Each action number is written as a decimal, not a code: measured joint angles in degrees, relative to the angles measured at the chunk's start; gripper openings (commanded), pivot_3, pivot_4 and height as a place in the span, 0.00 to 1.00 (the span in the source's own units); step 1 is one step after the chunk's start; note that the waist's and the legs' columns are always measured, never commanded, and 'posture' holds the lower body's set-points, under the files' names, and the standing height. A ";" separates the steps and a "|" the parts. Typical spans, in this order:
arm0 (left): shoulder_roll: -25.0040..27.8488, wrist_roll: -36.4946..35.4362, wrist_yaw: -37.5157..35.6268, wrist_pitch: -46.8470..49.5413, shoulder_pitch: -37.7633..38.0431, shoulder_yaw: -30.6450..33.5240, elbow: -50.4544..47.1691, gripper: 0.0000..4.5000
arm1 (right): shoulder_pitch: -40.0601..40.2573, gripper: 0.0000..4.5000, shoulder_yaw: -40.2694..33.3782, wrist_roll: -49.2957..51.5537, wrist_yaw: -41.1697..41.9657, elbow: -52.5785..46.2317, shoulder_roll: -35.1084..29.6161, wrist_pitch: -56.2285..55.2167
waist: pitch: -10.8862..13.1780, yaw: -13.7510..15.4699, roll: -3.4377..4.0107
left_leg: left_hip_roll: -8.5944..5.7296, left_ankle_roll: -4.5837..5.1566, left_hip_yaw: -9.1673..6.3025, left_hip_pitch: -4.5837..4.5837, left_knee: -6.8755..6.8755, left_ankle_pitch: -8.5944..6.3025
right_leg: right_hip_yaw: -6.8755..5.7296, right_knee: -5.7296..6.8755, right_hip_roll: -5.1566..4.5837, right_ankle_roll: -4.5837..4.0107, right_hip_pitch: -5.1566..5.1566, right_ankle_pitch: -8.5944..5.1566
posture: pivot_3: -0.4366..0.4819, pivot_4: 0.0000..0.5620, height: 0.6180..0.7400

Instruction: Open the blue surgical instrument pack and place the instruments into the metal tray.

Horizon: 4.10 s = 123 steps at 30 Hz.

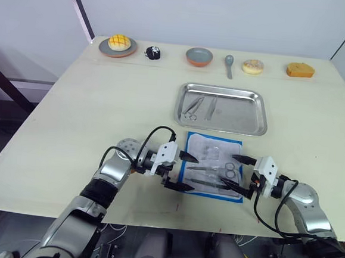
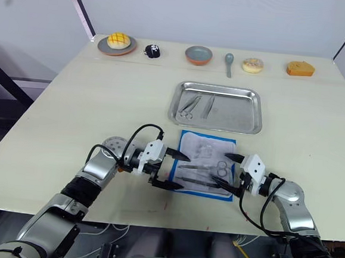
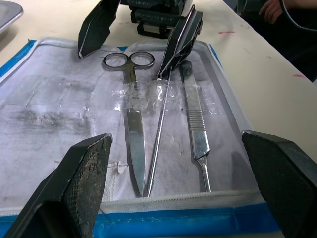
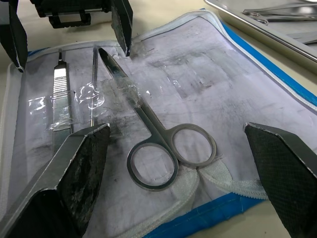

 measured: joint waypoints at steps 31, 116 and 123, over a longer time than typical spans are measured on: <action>-3.71 1.55 -2.49 -10.04 -3.91 -2.14 14.80 0.98 | 3.49 1.00 -2.71 2.76 -0.59 -5.31 -1.40 4.12 | -0.97 0.33 1.77 | -0.14 0.44 0.00 1.05 -0.20 -0.26 | 0.22 -0.46 -0.06 0.13 1.20 -0.14 | 0.48 0.27 1.00; -7.22 2.11 -2.77 -11.49 -4.33 -1.28 17.09 0.98 | -14.12 1.00 9.55 -5.71 3.47 -14.33 -12.67 30.07 | -0.78 1.19 2.15 | -0.83 0.53 -0.72 0.91 -0.55 -0.29 | -0.42 -1.21 -0.93 0.29 1.43 -0.39 | 0.48 0.27 1.00; -7.17 2.11 -2.46 -11.22 -4.05 -1.27 16.55 0.98 | -14.46 1.00 9.56 -6.41 4.90 -14.12 -12.60 30.00 | -0.78 1.19 2.15 | -0.84 0.53 -0.74 0.90 -0.56 -0.29 | -0.43 -1.21 -0.95 0.32 1.43 -0.41 | 0.48 0.27 1.00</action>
